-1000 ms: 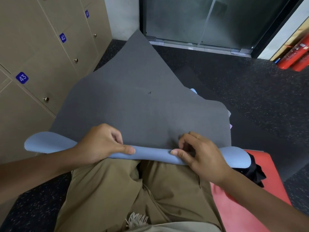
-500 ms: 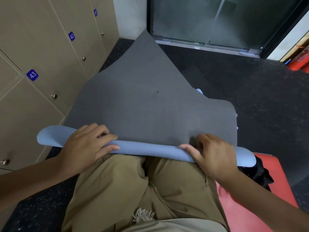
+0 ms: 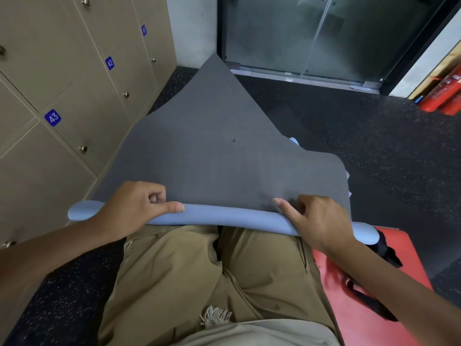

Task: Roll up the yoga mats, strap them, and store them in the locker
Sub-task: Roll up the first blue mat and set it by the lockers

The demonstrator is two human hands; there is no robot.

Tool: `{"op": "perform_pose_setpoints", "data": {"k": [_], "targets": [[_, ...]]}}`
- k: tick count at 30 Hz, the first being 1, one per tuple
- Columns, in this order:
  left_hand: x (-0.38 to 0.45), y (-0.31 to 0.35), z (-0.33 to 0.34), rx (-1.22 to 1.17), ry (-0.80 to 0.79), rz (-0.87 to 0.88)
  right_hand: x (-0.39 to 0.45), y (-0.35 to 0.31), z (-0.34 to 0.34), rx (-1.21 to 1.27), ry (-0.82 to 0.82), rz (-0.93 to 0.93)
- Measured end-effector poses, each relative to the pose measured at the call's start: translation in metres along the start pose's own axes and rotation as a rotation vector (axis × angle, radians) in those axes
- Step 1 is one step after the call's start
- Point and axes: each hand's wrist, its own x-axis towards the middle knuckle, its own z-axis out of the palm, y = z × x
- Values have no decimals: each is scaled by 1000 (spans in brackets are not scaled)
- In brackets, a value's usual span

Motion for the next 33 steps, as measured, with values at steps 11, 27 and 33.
{"op": "perform_pose_setpoints", "data": {"k": [11, 27, 33], "targets": [[12, -11, 6, -177, -45, 94, 9, 3, 26, 202, 195, -171], [5, -18, 10, 148, 24, 516, 3, 30, 16, 114, 272, -784], [4, -5, 7, 328, 10, 502, -5, 22, 15, -60, 297, -647]]}}
